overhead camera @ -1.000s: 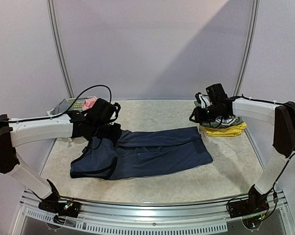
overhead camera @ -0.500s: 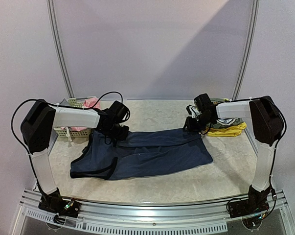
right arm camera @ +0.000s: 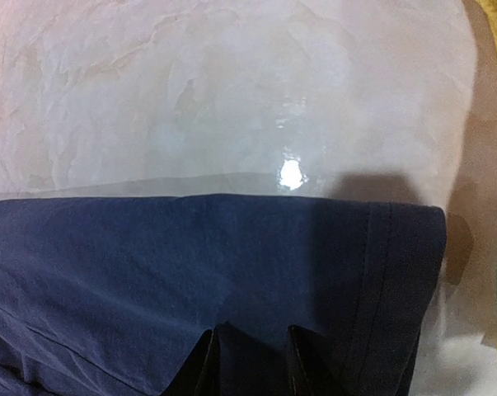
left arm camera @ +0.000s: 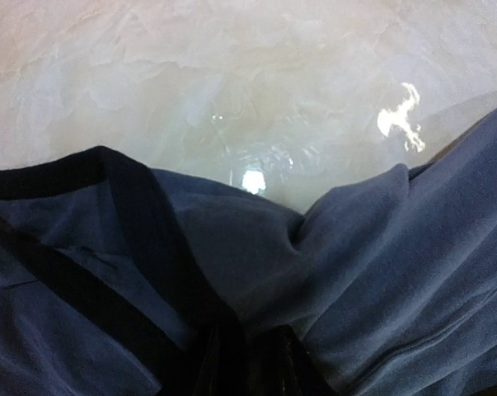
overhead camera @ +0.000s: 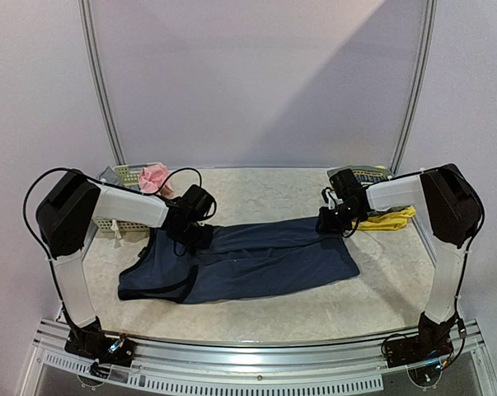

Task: Fold and stack the mixed laundry pile
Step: Move the rectangle-folded tank top to the center of the board.

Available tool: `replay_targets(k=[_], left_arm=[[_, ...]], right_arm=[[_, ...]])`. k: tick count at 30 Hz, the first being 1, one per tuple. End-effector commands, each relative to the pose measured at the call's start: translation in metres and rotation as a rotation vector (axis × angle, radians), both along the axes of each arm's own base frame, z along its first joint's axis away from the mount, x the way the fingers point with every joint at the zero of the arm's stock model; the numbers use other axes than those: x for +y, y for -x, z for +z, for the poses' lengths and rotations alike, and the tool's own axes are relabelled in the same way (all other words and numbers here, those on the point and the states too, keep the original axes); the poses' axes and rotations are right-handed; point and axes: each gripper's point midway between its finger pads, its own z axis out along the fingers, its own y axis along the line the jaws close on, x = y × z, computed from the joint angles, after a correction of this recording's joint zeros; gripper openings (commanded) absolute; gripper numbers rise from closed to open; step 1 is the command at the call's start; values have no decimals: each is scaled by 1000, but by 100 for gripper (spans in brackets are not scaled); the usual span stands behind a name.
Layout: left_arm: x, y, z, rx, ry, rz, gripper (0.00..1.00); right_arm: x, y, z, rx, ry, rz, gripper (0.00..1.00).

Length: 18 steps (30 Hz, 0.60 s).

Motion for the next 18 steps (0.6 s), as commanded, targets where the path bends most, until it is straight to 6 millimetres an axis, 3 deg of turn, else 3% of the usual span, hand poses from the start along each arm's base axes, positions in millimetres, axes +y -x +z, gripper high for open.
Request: replay_targets(k=[1,7,13,16,18], left_arm=[[-12,16,-20,42,8,-19,25],[-32,15,-21,45,10,-68,25],[-51,5,-16,25,30,-130,25],[-60,1,-8,4,37,-164,25],[-63,0,5,-32,34,-170,25]], right_arm=[[-34,47,-39,145,99,-97,28],[-55,85,-45,182,112,-169,28],[-74,141,-46,239,109,-227,29],[-60,165,-28,227,92,-179,29],[-48,166,-5,179,66,-147,31]])
